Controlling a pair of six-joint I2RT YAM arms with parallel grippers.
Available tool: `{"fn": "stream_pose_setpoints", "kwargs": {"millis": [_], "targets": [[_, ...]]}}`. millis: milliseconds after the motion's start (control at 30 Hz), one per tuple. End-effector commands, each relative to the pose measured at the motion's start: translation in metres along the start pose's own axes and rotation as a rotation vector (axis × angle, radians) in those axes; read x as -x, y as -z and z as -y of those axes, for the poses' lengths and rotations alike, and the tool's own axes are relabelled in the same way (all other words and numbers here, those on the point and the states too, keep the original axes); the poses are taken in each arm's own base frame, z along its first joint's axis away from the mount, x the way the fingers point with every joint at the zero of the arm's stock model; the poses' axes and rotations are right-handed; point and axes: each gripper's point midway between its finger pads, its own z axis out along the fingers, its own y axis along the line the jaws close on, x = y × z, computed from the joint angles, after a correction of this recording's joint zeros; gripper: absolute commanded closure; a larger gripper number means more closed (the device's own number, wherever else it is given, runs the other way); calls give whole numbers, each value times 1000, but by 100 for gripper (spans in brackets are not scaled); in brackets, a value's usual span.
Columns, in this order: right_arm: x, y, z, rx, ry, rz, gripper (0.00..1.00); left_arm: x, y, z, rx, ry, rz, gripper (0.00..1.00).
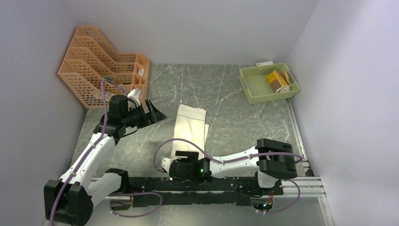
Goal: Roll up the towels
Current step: Roll the towel at the center of the board.
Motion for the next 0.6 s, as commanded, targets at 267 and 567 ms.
{"fn": "stream_pose_setpoints", "kwargs": {"millis": [267,567], "targets": [[10,-14,14,96,-147,122,43,-26,30,11,-55,-81,-63,1],[11,-20,17,213,-204,172,46,-21,40,17,-41,-137,-79,1]]}}
